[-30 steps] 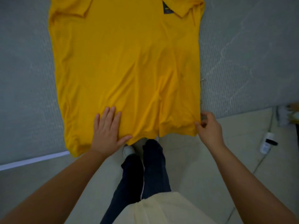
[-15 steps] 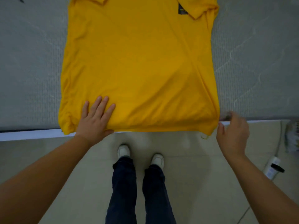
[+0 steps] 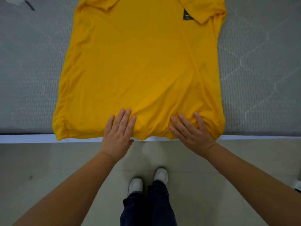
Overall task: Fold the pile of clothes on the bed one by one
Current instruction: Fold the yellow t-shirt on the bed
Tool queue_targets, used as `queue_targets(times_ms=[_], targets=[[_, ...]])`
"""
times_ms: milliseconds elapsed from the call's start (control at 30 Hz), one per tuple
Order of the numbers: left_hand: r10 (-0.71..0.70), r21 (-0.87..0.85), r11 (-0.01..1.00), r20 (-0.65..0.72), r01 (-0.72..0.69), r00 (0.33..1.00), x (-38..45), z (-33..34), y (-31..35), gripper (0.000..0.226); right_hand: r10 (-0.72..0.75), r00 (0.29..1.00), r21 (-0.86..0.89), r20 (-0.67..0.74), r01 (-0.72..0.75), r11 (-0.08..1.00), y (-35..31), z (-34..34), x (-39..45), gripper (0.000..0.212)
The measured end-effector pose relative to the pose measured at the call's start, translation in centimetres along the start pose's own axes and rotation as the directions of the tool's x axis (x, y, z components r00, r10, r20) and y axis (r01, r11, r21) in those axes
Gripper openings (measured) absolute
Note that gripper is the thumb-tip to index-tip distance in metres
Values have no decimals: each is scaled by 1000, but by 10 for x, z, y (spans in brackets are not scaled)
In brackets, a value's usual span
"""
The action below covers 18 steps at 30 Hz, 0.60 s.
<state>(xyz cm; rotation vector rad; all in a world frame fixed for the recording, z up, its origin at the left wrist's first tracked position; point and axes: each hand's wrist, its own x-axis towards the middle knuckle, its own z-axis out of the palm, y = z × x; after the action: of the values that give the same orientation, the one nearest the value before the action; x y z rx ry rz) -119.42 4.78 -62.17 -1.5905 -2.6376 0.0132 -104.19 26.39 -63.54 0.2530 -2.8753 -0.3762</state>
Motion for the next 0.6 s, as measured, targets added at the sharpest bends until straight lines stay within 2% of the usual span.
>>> queue_targets(times_ms=[133,233,300,500,600], targets=[[17,29,999,2,-17,1000,1,5,0,100,-27,999,-23,-23,26,999,2,4,-1,27],[39,83,996,-137,-28,990,-1,13,-1,68,-26,999,-7,-26,26,1000,5,2,-4,31],[42,69,997,-214,-27,976,-3,17,-3,50,26,1000,22,-15,-26,999,9,-2,-8,34],[43,-9,999,-276,-48,960,0,14,-9,31,207,977,124,55,-212,969,13,-25,-26,39],[-43,-89,996,-269,20,962,-8,5,-26,42,263,962,143,78,-271,952,13,-34,-30,45]])
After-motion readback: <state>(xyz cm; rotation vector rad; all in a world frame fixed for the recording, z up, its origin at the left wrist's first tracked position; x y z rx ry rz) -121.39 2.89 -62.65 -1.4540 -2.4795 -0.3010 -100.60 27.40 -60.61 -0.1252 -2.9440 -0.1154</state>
